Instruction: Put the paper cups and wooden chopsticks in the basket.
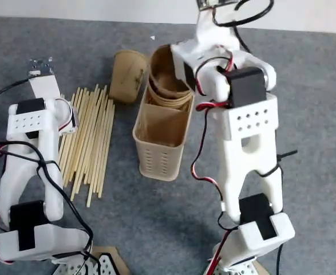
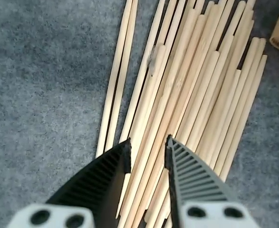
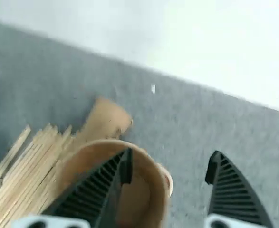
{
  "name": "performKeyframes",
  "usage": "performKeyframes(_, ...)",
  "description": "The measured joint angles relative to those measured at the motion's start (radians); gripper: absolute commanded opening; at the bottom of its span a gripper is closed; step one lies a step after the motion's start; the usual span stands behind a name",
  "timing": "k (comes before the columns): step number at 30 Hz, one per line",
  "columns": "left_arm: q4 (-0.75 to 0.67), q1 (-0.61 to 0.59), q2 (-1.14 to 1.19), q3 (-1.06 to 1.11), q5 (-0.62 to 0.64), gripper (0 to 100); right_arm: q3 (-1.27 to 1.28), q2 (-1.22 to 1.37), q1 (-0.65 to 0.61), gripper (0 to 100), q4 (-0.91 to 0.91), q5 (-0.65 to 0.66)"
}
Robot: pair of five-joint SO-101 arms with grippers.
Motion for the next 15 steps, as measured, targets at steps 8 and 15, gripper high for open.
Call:
performKeyframes(8,0.0,0.0,0.0,0.0,0.0,15,0.011,0.129,0.0,26.0,-0.018,0.002)
performKeyframes(15,0.0,0.002,0.0,0.0,0.0,15,0.095,0.284,0.0,26.0,0.029,0.005)
